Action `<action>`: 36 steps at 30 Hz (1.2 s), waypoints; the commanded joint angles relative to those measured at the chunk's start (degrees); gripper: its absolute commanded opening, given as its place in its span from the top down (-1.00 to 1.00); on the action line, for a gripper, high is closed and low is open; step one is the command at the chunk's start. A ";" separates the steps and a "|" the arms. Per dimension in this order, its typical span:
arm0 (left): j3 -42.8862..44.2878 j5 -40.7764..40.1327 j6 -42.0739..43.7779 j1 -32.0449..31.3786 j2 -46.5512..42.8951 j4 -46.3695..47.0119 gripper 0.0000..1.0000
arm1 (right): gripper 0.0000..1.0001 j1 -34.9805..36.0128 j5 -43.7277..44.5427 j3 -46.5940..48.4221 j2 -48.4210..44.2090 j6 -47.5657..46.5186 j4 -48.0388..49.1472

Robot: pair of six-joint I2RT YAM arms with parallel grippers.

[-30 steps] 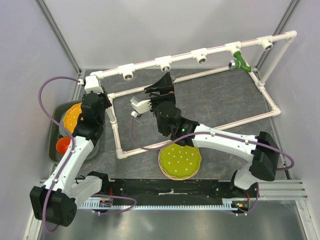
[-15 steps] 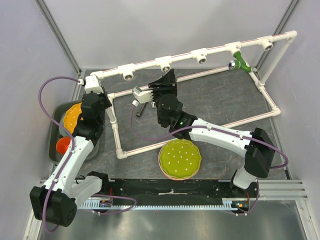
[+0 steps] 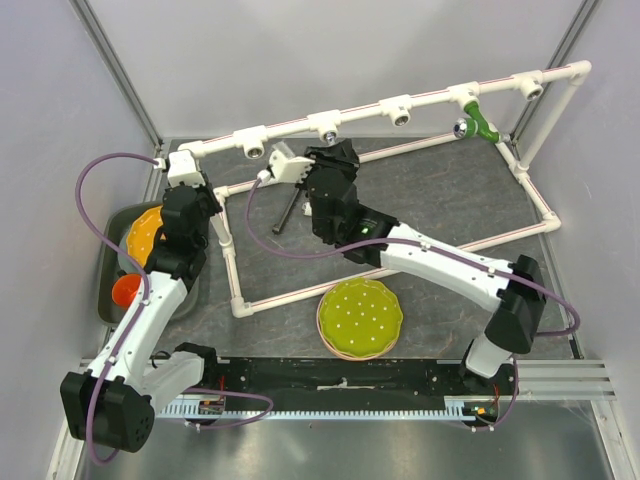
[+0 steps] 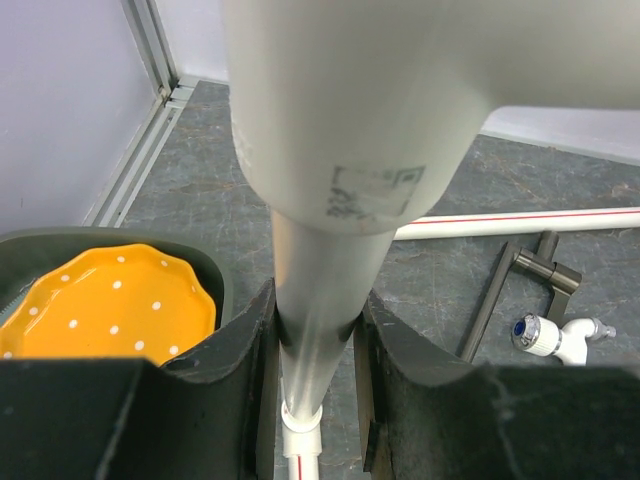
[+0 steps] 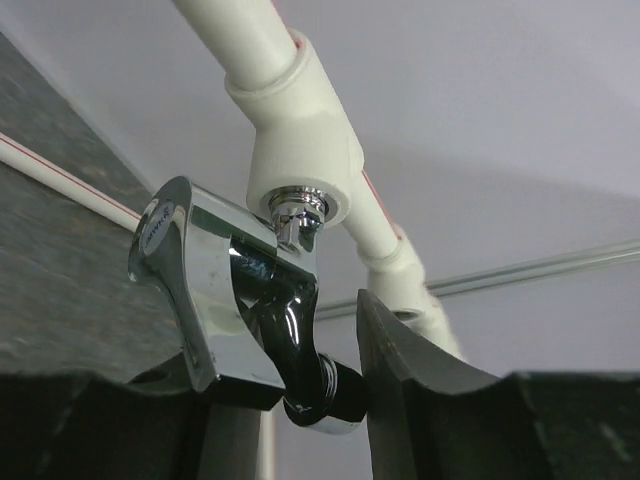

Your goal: Install the water faucets

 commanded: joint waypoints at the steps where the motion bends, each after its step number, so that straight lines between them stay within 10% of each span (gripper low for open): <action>1: 2.11 2.10 -6.49 -0.71 -0.83 0.54 0.97 | 0.78 -3.29 -16.40 3.10 -5.72 44.67 -1.18; 13: 1.93 2.54 -6.76 -0.71 -0.74 0.54 0.96 | 0.85 -19.55 -42.24 -13.14 -14.26 108.27 8.03; 24: 2.02 2.27 -6.67 -0.71 -0.83 0.54 0.97 | 0.89 -24.48 -51.23 -26.87 -11.28 153.82 38.87; 31: 2.02 2.36 -6.67 -0.71 -0.83 0.54 0.96 | -0.34 -24.75 -49.91 -32.23 -13.29 157.89 46.71; 36: 2.11 2.36 -6.67 -0.80 -0.74 0.45 0.96 | -0.84 -24.92 -50.00 -35.13 -19.08 147.53 45.05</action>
